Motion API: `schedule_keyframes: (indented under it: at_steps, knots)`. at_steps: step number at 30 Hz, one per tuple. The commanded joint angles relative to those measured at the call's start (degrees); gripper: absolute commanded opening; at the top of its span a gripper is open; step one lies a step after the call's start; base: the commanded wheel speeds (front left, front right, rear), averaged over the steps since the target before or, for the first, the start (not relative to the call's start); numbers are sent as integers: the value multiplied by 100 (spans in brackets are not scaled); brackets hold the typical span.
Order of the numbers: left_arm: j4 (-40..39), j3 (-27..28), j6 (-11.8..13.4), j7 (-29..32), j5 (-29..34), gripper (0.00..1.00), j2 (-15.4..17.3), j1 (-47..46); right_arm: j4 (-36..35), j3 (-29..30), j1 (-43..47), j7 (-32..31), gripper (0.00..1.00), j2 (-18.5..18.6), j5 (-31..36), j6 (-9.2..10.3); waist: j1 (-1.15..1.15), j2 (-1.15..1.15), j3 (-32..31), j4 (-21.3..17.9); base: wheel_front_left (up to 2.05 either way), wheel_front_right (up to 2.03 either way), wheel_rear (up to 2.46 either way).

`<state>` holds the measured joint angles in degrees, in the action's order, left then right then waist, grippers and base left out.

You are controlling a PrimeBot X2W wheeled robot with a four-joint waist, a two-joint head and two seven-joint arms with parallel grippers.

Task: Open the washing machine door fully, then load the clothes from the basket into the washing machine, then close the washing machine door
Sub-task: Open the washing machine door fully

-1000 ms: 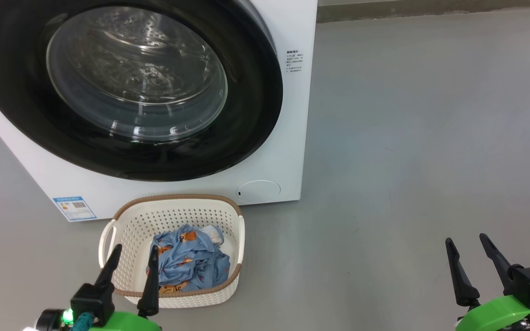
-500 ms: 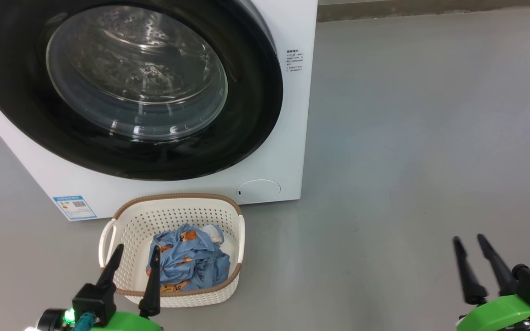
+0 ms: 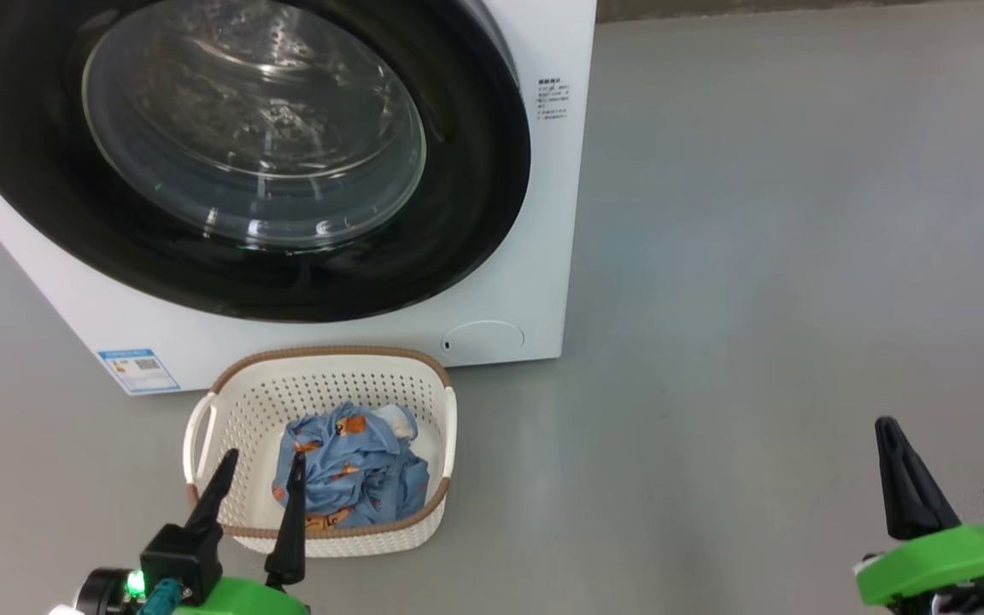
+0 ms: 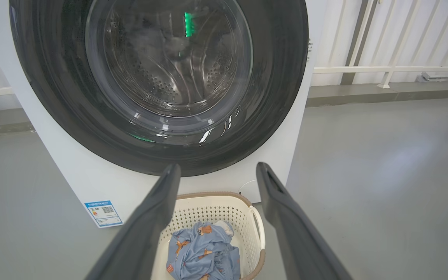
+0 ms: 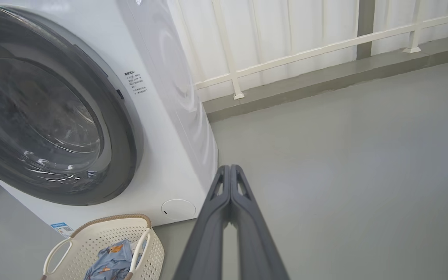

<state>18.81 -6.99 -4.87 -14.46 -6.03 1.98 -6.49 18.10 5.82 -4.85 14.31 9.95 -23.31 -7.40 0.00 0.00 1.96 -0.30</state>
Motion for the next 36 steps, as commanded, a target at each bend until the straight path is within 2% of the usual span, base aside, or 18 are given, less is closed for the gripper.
schedule_keyframes:
  at_steps: [1, 7, 14, 15, 23, 29, 36]
  knots:
    - [-211, 147, 12, -54, -48, 100, 90, -246, -78, -223, -292, 69, 0, 158, -285, -9, 0, 0, 104, 28, 0, 0, 0]
    - [-303, 60, 74, -54, -66, 100, 90, -404, 119, -475, -797, -177, 0, 352, -1657, -9, 0, 0, 372, 97, 0, 0, 0]
    - [-401, -69, 150, -54, -172, 100, 90, -627, 323, -516, -1567, -1141, 0, 477, -3696, -9, 0, 0, 744, 214, 0, 0, 0]
    - [-401, -69, 150, -54, -172, 100, 90, -627, 323, -516, -1567, -1141, 0, 477, -3696, -9, 0, 0, 744, 214, 0, 0, 0]
    - [-533, -197, 256, -54, -193, 100, 90, -927, 827, -267, -2780, -2384, 0, 333, -5615, -9, 0, 0, 1254, 348, 0, 0, 0]
    - [-608, -307, 321, -54, -216, 100, 90, -1123, 1349, -93, -3781, -3184, 0, 228, -6497, -9, 0, 0, 1593, 470, 0, 0, 0]
    - [-744, -505, 418, -54, -301, 100, 90, -1324, 2003, -60, -4928, -4016, 0, 157, -7116, -9, 0, 0, 1963, 649, 0, 0, 0]
